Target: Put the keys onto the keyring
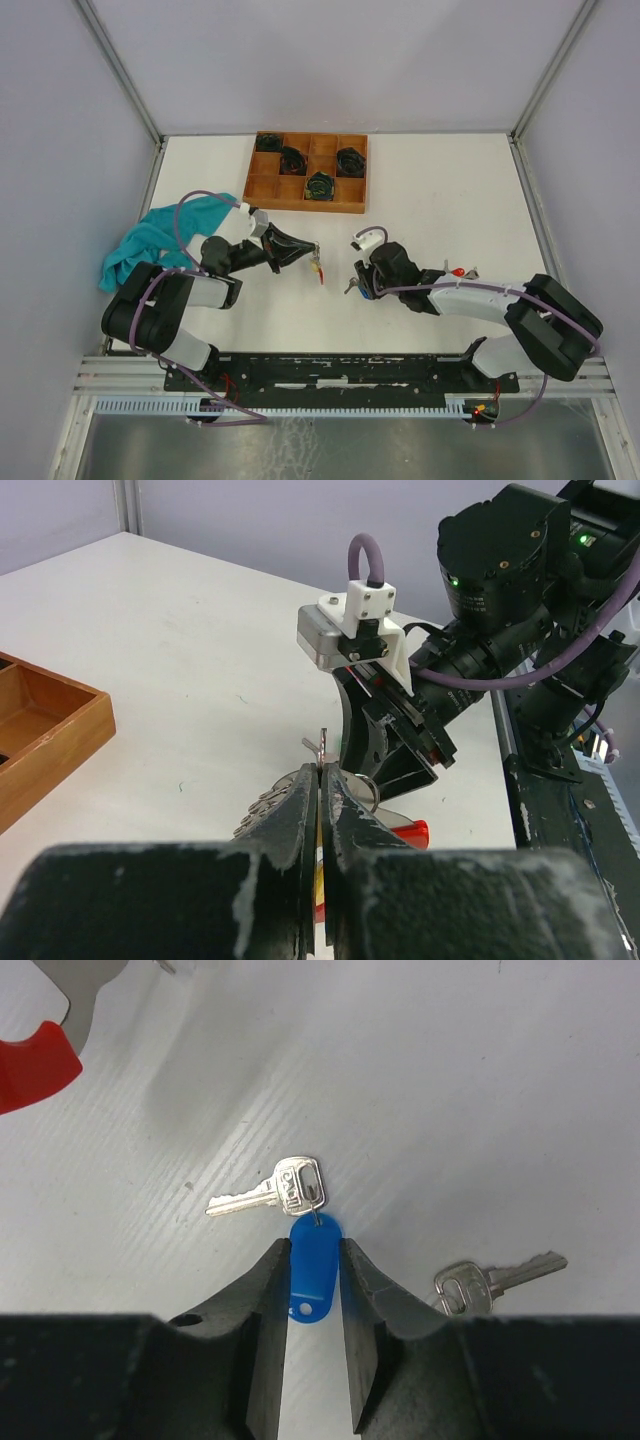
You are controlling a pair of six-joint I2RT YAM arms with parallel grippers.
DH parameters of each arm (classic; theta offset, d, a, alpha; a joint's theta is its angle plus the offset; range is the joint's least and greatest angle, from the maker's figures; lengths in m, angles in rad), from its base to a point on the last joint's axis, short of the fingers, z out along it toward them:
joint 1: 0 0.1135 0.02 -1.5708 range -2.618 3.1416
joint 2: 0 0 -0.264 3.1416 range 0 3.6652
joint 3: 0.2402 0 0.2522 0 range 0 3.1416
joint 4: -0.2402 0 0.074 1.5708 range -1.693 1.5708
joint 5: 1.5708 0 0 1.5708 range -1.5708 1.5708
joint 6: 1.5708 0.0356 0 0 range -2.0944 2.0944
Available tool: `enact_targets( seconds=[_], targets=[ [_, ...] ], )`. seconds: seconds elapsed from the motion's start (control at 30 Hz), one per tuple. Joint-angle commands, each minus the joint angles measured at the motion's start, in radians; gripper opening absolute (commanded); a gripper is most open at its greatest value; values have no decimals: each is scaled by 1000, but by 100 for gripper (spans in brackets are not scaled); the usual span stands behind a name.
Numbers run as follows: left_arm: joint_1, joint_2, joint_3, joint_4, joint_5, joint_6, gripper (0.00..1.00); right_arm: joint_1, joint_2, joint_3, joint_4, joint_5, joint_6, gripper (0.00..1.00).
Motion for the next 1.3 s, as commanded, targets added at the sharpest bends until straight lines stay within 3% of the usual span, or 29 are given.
enact_targets(
  seconds=[0.0,1.0,1.27],
  targets=[
    [6,-8,-1,101,-21,-28,3,-5,-12,-26,239,24,57,33],
    [6,8,4,120,-9,-43,3,-6,80,-10,145,43,121,23],
    [6,10,4,124,-7,-46,3,-6,68,34,74,49,85,5]
  ],
)
